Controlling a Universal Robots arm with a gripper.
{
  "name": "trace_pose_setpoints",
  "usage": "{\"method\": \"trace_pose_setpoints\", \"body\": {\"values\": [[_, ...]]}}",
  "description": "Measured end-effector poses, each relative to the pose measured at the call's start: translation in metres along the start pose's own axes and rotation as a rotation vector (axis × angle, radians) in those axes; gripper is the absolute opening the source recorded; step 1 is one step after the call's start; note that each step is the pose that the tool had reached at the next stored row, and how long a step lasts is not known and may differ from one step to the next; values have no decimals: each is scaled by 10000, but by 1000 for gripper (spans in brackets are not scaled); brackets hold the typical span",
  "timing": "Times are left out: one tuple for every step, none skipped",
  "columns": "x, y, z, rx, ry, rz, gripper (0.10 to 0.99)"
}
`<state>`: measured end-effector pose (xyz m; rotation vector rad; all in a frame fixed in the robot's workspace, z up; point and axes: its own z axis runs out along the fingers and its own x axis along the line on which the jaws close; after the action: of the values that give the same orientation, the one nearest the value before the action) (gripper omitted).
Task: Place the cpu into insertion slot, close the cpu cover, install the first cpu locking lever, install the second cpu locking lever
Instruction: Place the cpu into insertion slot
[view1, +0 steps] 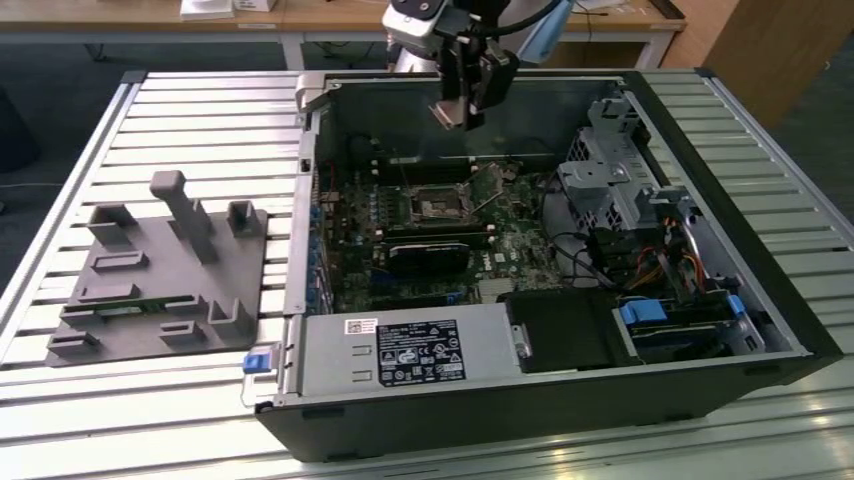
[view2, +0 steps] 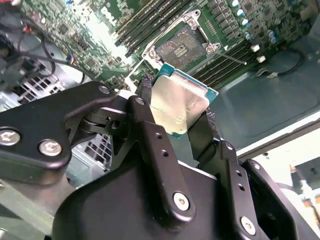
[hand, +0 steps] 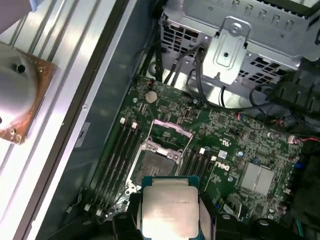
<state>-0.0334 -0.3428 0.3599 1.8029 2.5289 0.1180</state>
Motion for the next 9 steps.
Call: {"method": "trace_pose_setpoints", "body": {"values": [[0, -1, 6, -2, -14, 165, 541], [0, -1, 11, -5, -28, 333, 541], [0, -2, 17, -8, -41, 502, 541], [0, -2, 23, -11, -56, 680, 541], [0, -2, 28, -14, -71, 858, 541], [-1, -3, 33, -16, -85, 1038, 541], [-1, -3, 40, -20, -99, 1209, 541], [-1, -4, 46, -22, -113, 1374, 541], [-1, -5, 53, -25, -128, 1550, 541]]}}
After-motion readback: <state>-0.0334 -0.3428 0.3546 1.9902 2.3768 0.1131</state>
